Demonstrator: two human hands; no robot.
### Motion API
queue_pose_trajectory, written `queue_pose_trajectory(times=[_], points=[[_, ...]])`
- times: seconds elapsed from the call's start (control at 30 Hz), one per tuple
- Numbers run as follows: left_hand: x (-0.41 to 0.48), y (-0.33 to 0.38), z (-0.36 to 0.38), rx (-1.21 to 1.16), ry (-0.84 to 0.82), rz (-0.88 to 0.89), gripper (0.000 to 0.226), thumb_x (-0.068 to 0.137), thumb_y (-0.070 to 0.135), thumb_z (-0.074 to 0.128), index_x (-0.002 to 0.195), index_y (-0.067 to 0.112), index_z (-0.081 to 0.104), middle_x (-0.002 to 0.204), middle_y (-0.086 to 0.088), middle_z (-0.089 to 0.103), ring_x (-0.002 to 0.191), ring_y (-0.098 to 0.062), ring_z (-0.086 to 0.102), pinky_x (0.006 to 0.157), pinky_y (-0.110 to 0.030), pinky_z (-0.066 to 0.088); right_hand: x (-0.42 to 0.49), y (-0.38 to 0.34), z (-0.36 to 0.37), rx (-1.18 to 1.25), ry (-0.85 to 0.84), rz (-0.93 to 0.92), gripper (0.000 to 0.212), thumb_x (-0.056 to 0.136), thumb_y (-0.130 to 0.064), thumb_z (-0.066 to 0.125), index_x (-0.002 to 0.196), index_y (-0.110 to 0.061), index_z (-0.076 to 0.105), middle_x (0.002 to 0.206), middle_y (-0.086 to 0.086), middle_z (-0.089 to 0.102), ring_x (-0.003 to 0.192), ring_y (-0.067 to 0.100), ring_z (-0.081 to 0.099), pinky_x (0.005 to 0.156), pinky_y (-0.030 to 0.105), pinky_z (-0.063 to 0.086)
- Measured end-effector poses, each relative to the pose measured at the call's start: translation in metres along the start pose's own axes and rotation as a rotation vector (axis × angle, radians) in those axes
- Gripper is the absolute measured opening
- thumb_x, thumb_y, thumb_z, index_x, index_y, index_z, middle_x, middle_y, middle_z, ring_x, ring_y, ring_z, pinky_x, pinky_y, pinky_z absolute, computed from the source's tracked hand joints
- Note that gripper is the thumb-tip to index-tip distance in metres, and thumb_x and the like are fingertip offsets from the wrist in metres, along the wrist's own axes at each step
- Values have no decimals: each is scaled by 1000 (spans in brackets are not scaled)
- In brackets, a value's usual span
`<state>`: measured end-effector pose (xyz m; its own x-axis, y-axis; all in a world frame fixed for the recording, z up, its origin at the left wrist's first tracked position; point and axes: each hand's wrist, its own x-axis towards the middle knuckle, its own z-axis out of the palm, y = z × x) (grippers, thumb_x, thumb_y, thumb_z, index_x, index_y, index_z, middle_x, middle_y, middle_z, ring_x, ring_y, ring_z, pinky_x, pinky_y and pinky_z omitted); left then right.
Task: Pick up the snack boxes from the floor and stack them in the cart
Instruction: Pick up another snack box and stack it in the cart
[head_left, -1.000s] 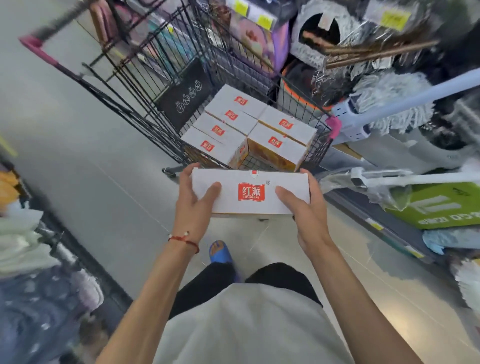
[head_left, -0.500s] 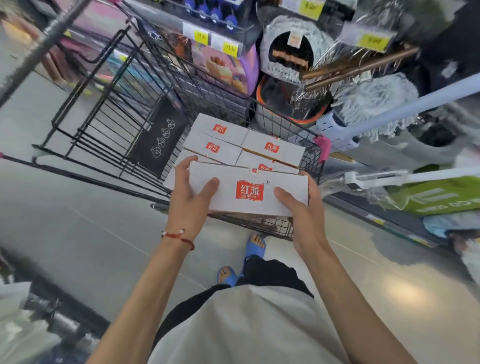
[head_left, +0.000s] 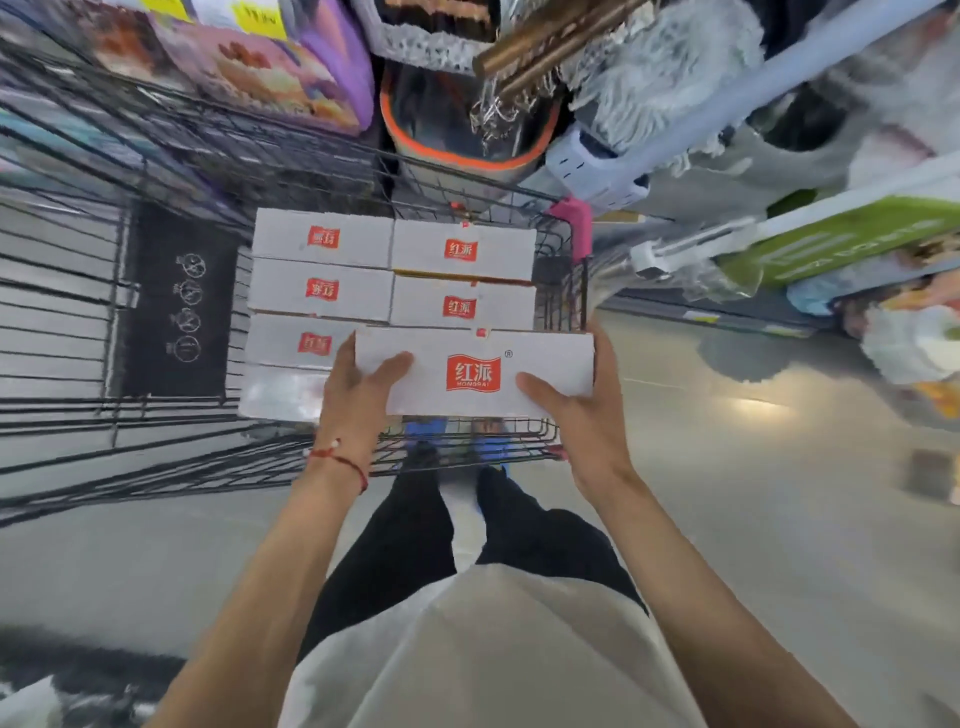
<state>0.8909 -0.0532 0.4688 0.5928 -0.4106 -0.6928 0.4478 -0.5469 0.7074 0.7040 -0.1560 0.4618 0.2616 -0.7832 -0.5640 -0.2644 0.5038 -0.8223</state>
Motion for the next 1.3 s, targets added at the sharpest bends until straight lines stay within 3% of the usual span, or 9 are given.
queue_pose_trajectory(times=[0.1,0.2,0.33,0.63,0.8,0.93,1.07,1.2,1.3], points=[[19,-3,3,65,-77,-20,40,97,20,63,130,32,43,101,24,55,85,9,50,85,-10,37,2,13,7,-24,55,12,94,80,-14,89,152,-40,34,131,-25,60,129,7,58,102,41,58],[46,-17,-3,146,-118,-50,26,94,16,65,117,26,56,93,23,59,83,5,55,61,0,41,10,29,16,-76,92,43,99,77,-13,91,151,-38,31,132,-24,56,130,6,55,103,42,56],[74,-34,-12,222,-136,-84,22,89,17,71,110,22,69,92,18,69,86,0,63,68,-7,43,27,49,23,-116,160,83,108,63,-25,94,151,-33,32,135,-19,57,130,6,57,109,43,53],[147,-52,-3,370,-143,7,16,82,24,81,91,34,74,92,21,76,94,-1,68,91,-27,53,87,78,34,-175,142,74,89,79,-2,88,146,-17,32,123,-20,52,119,5,59,96,38,61],[186,-64,7,515,-64,79,32,77,31,84,108,29,75,97,10,74,96,-10,70,84,-23,55,120,95,42,-157,102,116,86,83,4,82,149,-17,31,124,-16,54,117,9,61,96,37,60],[199,-72,17,669,97,231,42,70,45,87,106,25,78,96,8,76,93,-10,71,90,-35,57,139,110,43,-144,89,151,83,84,5,79,150,-16,34,126,-12,57,117,10,64,95,35,61],[201,-84,28,623,247,343,46,72,29,88,116,24,73,108,14,70,96,-1,66,90,-17,50,161,120,42,-159,78,133,77,85,9,75,149,-13,39,124,-10,62,107,-4,67,90,19,59],[207,-102,29,738,180,478,52,80,12,77,128,26,64,119,8,72,103,-13,67,88,-33,58,173,128,38,-178,47,130,78,87,6,74,148,-25,36,128,-12,59,117,2,61,92,14,55],[209,-106,32,825,92,548,66,80,9,73,142,20,52,144,-3,55,128,-25,50,104,-38,47,178,132,34,-173,46,125,81,85,3,75,150,-27,37,137,-4,60,124,9,61,97,20,54]])
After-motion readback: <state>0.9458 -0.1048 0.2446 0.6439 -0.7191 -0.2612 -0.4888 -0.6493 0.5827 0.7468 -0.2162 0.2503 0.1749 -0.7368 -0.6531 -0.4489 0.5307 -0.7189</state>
